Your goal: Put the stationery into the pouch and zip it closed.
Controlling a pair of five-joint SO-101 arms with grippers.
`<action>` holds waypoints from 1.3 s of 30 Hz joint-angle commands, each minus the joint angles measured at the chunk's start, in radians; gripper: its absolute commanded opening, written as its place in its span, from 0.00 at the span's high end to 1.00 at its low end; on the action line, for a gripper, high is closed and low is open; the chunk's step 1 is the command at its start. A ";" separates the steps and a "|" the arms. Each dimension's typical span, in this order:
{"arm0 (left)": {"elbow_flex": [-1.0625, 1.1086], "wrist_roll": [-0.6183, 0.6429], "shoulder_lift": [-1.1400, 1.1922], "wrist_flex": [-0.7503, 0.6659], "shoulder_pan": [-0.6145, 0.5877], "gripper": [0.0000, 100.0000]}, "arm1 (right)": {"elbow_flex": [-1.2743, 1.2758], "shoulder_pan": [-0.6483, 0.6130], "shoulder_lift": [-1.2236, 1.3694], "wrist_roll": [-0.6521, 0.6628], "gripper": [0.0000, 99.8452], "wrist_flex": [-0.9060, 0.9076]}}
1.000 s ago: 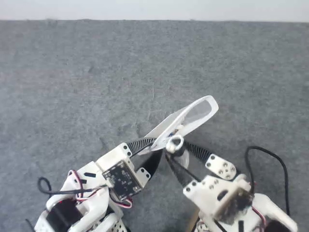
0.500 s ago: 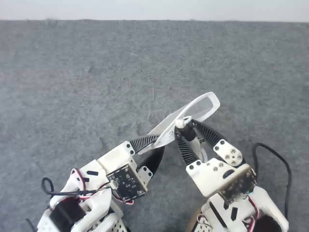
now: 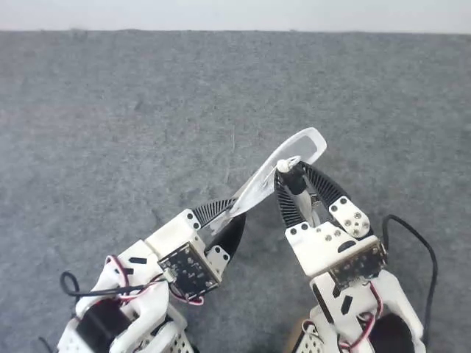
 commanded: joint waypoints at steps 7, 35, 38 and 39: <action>0.001 0.031 -0.006 -0.003 -0.011 0.99 | 0.020 0.160 0.005 -0.014 0.99 -0.110; -0.005 0.034 -0.006 0.000 -0.012 0.99 | 0.172 0.466 0.007 0.034 0.99 -0.360; -0.005 0.034 -0.006 0.000 -0.012 0.99 | 0.172 0.490 0.007 0.037 0.99 -0.360; -0.005 0.034 -0.006 0.000 -0.012 0.99 | 0.172 0.496 0.007 0.038 0.99 -0.360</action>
